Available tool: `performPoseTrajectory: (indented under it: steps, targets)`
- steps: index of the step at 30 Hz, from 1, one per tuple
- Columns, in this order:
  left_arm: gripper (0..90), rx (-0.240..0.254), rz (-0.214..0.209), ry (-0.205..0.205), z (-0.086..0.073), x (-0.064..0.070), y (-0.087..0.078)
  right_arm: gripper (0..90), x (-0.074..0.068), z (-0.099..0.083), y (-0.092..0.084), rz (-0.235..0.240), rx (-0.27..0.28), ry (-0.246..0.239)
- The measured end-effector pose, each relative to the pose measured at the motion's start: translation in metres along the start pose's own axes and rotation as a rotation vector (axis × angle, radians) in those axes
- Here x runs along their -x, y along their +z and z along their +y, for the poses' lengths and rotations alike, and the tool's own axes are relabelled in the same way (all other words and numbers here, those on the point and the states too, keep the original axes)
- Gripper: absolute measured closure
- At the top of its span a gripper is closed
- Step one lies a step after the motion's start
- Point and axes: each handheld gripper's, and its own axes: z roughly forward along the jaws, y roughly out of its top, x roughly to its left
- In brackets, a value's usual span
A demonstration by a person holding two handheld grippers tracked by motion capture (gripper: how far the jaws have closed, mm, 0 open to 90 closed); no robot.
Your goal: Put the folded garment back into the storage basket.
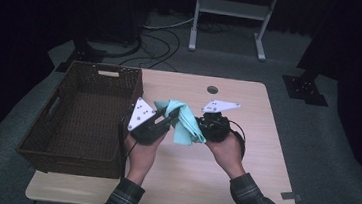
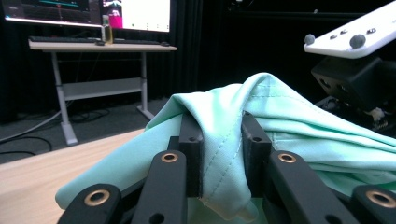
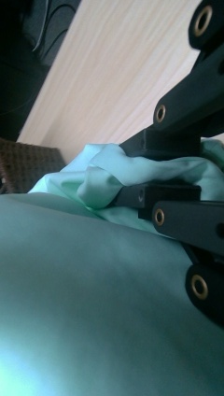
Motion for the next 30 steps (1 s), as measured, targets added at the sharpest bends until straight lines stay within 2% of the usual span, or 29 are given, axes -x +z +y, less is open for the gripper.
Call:
performPoseTrajectory:
  steps: [4,11,14,17,20,26,30]
  targets:
    - [75.7,0.000,0.004,0.010,0.009,-0.010,-0.008,79.9,-0.004,0.014,0.004,0.004,0.010,-0.014]
    - [75.7,0.003,-0.013,-0.009,0.022,-0.036,-0.022,79.8,-0.018,0.035,0.018,-0.009,0.011,-0.050]
    - [75.7,0.012,-0.009,-0.017,0.027,-0.048,-0.032,79.8,-0.026,0.046,0.024,-0.014,0.017,-0.058]
    - [75.6,0.022,0.006,-0.008,0.031,-0.062,-0.044,79.8,-0.034,0.058,0.030,-0.017,0.028,-0.070]
    - [75.6,0.015,0.005,-0.012,0.035,-0.075,-0.056,79.8,-0.039,0.068,0.039,-0.008,0.036,-0.069]
    - [75.7,0.015,0.046,0.018,0.038,-0.100,-0.077,79.8,-0.049,0.088,0.060,0.027,0.055,-0.063]
    - [75.7,0.013,0.075,0.011,0.036,-0.118,-0.090,79.8,-0.060,0.101,0.080,0.048,0.054,-0.078]
